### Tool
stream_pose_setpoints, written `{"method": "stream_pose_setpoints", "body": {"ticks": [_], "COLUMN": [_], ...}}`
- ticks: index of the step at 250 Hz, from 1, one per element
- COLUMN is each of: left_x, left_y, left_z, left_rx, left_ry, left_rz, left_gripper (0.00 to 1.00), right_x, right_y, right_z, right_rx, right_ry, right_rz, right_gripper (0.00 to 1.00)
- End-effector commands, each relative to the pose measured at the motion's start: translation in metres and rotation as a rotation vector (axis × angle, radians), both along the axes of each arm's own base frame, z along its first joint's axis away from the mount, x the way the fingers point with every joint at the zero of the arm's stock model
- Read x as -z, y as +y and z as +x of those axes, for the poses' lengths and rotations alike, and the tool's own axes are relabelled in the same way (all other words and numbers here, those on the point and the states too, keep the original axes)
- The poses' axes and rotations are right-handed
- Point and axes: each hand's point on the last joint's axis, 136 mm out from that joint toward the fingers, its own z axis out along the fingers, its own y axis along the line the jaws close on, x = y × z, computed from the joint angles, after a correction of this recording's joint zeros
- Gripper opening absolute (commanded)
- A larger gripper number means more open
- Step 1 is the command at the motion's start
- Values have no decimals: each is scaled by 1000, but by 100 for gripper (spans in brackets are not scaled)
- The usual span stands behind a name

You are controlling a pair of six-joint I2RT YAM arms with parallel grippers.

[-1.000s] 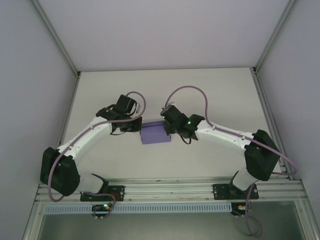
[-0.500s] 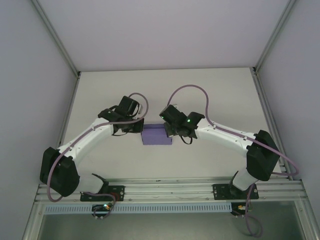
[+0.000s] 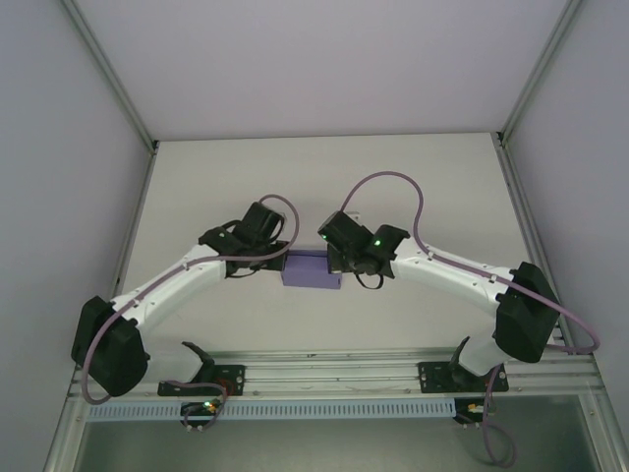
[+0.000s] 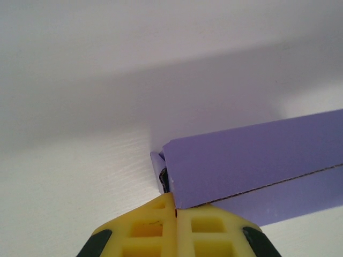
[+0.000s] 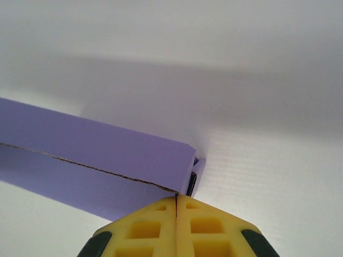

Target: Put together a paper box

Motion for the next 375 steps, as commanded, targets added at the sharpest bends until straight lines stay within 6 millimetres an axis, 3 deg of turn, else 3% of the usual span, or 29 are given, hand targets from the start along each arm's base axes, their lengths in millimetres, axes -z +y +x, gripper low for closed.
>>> {"method": "stream_pose_setpoints", "body": {"ticks": [1, 40, 64, 107, 135, 150, 184, 202, 235, 248, 266, 300, 312, 322, 368, 375], "left_x": [51, 56, 58, 68, 70, 71, 70, 70, 68, 66, 65, 62, 61, 60, 44, 40], "left_y": [18, 18, 17, 20, 21, 22, 20, 21, 20, 19, 17, 17, 16, 16, 8, 7], "left_z": [-50, -53, -57, -65, -66, -64, -62, -63, -61, -61, -59, -56, -56, -55, -47, -45], "left_rx": [25, 29, 38, 36, 30, 24, 30, 36, 48, 54, 64, 65, 64, 66, 94, 96], "left_ry": [222, 226, 228, 248, 246, 241, 233, 233, 218, 213, 209, 204, 200, 196, 146, 136], "left_rz": [127, 142, 151, 163, 162, 171, 166, 172, 170, 166, 165, 174, 172, 170, 138, 132], "left_gripper": [0, 0, 0, 0, 0, 0, 0, 0, 0, 0, 0, 0, 0, 0, 0, 5], "right_x": [-2, 10, 29, 64, 65, 58, 24, -6, -48, -58, -60, -36, -28, -11, 44, 49], "right_y": [16, 18, 19, -12, -8, -2, 3, 7, 6, 0, -5, 0, 4, 6, -2, -4], "right_z": [-18, -27, -34, -52, -60, -58, -45, -41, -25, -13, 3, 24, 24, 25, 19, 17], "right_rx": [-29, -20, -23, 18, -48, -99, -191, -233, -242, -207, -179, -144, -158, -158, -118, -114], "right_ry": [88, 132, 153, 154, 134, 103, 10, -59, -185, -236, -275, -222, -188, -142, -27, -11], "right_rz": [74, 107, 84, -74, -44, -17, 16, 96, 212, 215, 204, 162, 168, 143, 64, 52], "right_gripper": [0, 0, 0, 0, 0, 2, 40, 42, 58, 64, 64, 65, 65, 64, 63, 62]}}
